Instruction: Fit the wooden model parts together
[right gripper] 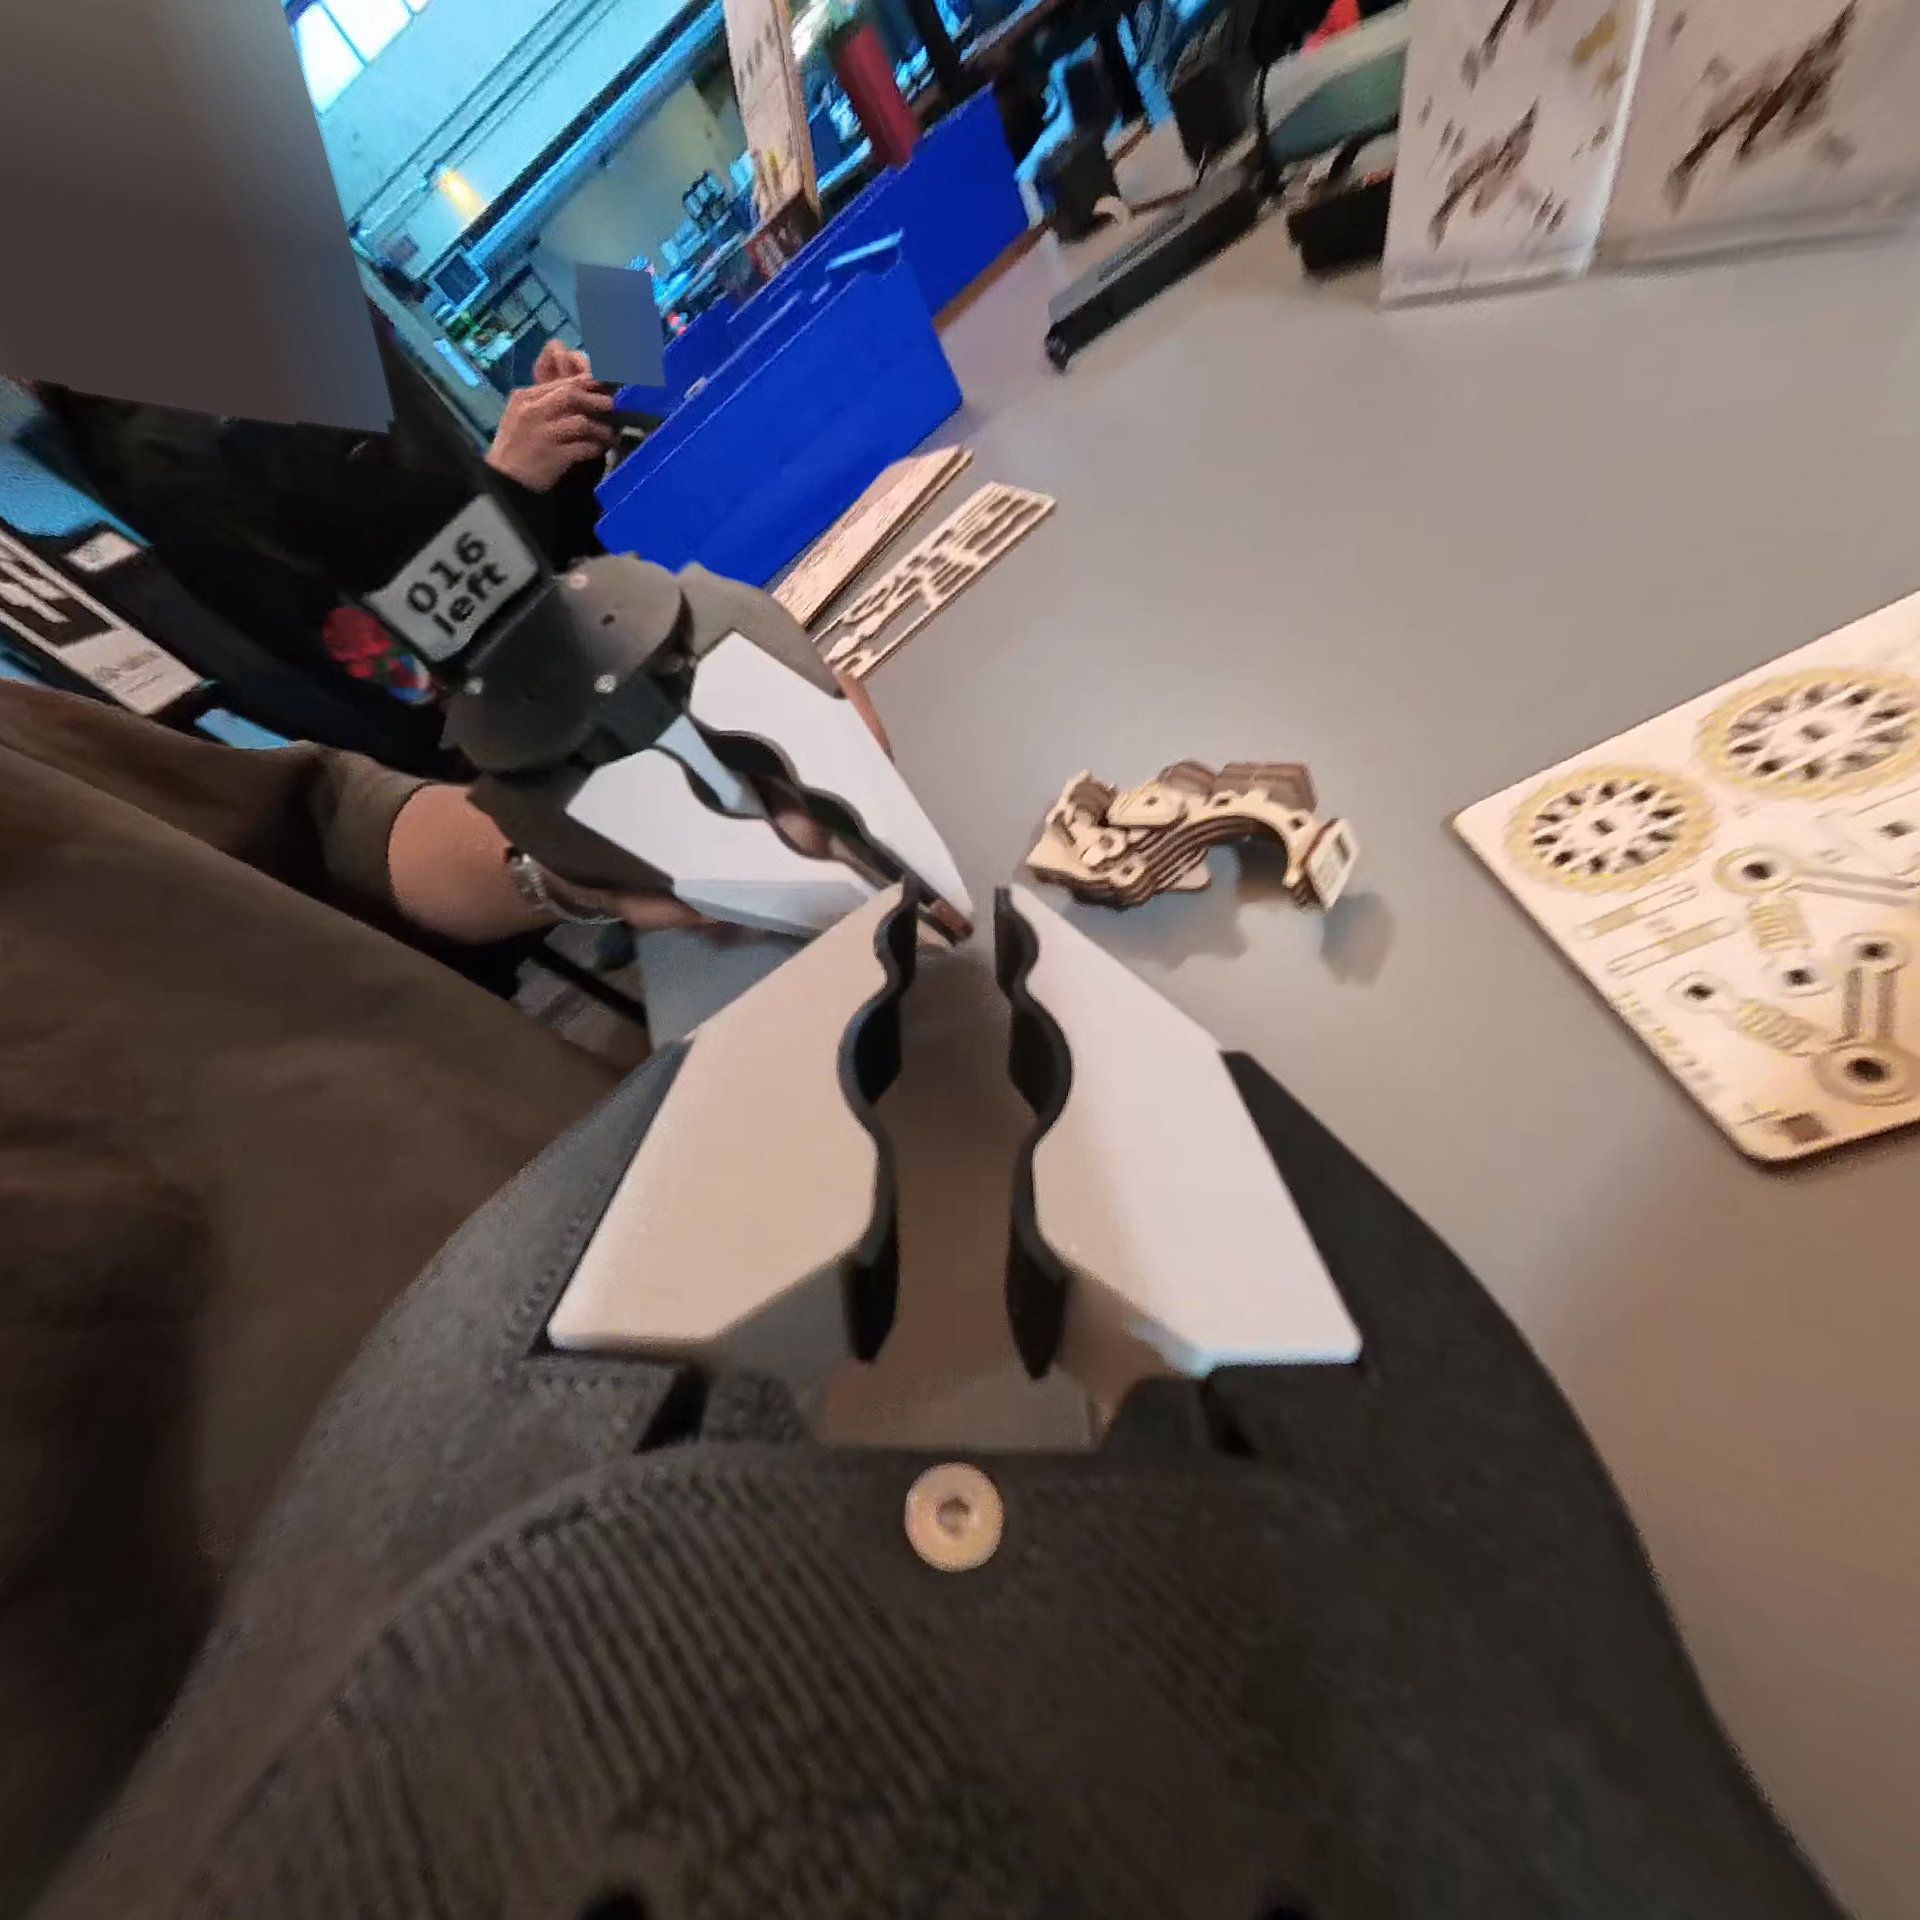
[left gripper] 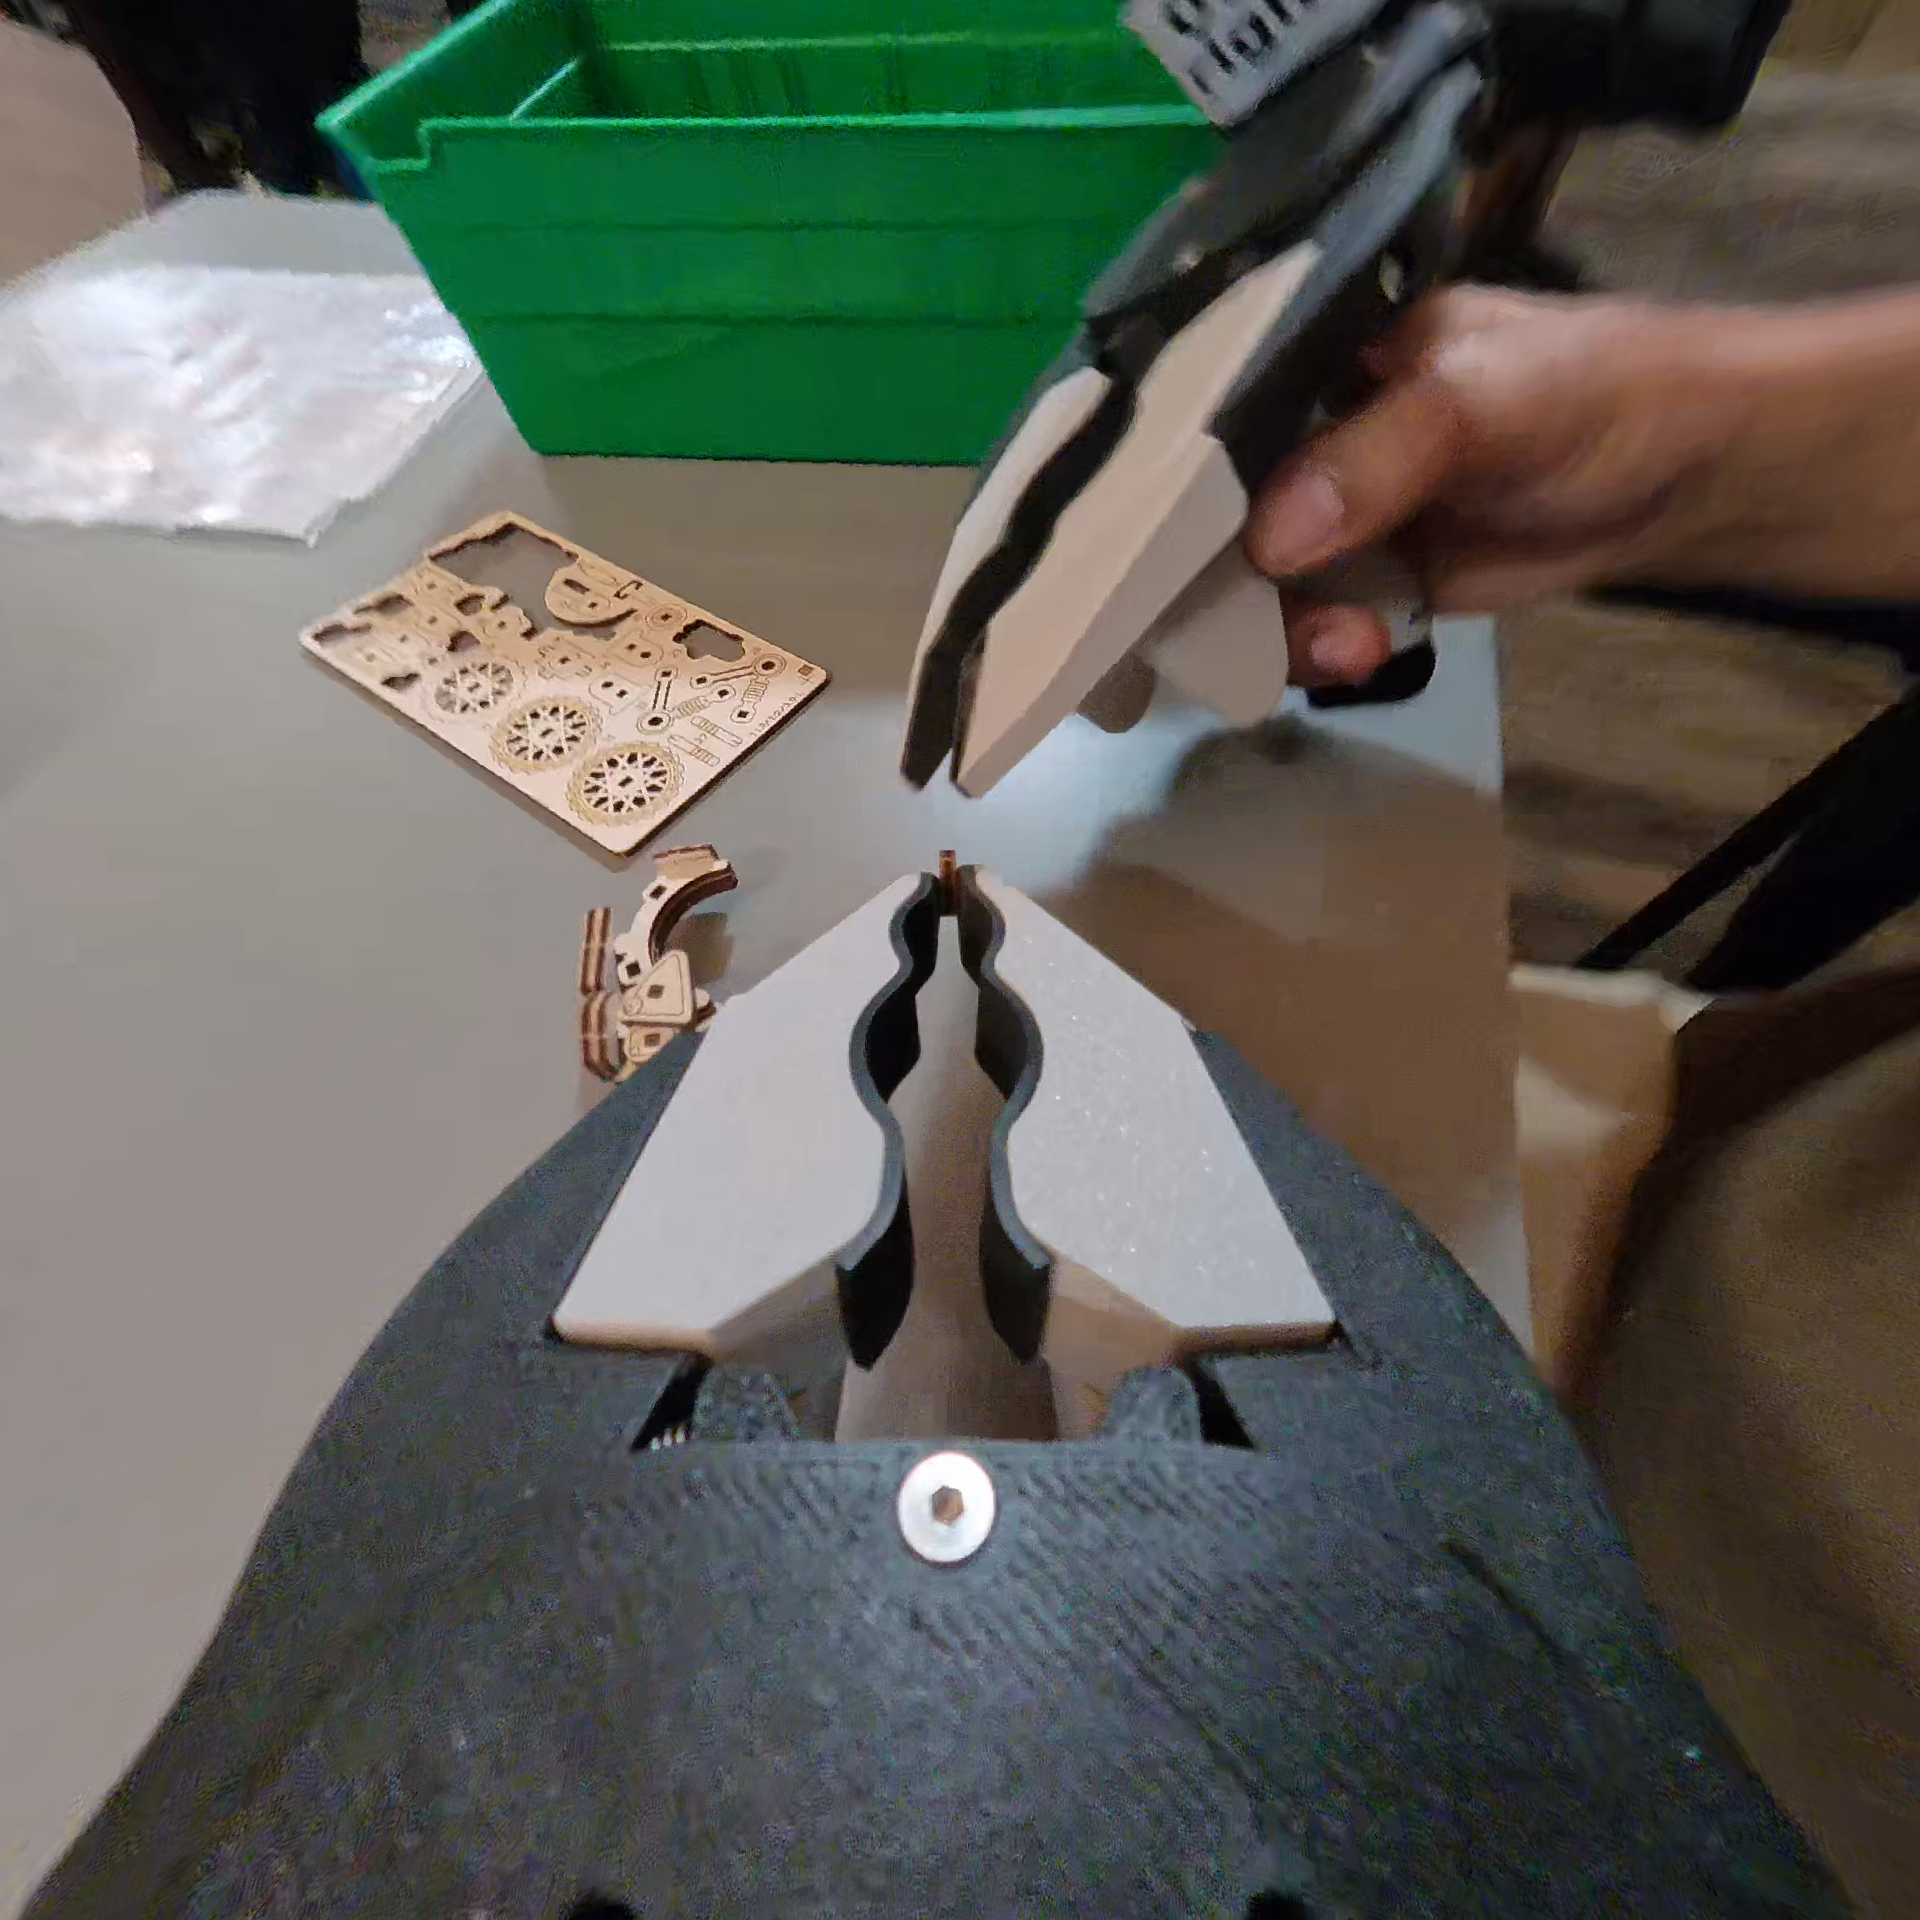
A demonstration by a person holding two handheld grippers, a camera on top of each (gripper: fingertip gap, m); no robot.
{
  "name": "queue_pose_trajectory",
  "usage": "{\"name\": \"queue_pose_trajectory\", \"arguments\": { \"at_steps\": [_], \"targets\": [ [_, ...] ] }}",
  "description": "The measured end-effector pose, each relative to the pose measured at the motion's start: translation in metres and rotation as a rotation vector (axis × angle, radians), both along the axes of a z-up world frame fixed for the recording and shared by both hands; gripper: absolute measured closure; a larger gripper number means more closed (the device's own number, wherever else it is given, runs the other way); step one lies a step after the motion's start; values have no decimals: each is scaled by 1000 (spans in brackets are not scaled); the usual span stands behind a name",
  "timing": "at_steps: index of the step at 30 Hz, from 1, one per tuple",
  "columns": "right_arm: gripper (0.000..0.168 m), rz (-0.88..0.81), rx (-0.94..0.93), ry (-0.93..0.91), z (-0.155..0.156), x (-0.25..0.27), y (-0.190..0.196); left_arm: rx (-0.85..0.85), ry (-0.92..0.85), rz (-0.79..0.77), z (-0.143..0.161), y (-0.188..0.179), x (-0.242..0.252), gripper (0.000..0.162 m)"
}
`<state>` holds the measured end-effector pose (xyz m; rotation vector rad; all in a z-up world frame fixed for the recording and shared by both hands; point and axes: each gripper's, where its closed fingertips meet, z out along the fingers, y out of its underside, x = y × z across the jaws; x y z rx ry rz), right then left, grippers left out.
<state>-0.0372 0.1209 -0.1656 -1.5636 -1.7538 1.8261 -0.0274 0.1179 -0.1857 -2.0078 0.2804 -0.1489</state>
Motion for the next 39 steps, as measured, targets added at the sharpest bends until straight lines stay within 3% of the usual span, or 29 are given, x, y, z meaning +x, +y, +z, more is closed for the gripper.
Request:
{"name": "queue_pose_trajectory", "arguments": {
  "at_steps": [1, 3, 6, 8, 11, 15, 18, 22, 27, 39],
  "targets": [
    [154, -25, 31, 28, 3, -1, 4, -1, -106, 27, 4, 1, -3, 159],
    [152, -73, 148, 82, 7, -4, 10, 0, -429, 77, 15, 4, -8, 159],
    [150, -123, 417, 187, 14, -8, 9, 31, -1082, 111, 37, 4, -18, 160],
    [153, -149, 613, 254, 17, -9, 3, 25, -1378, 151, 34, 2, -27, 160],
    [158, -167, 920, 358, 23, -12, -7, -11, -1552, 171, 26, 2, -24, 159],
    [165, -132, 1333, 462, 18, -12, -15, -57, -1648, 156, 28, 2, -12, 159],
    [163, -86, 1481, 480, 11, -12, -20, -62, -1756, 168, 25, 1, -15, 159],
    [157, -69, 1520, 459, 5, -14, -18, -81, -1793, 157, 22, 1, -14, 159],
    [153, -76, 1408, 388, -1, -14, -9, -64, -1805, 116, 27, -1, -17, 159],
    [157, -75, 870, 272, 0, -11, -11, -85, -1782, 60, 25, -1, -13, 159]
  ]
}}
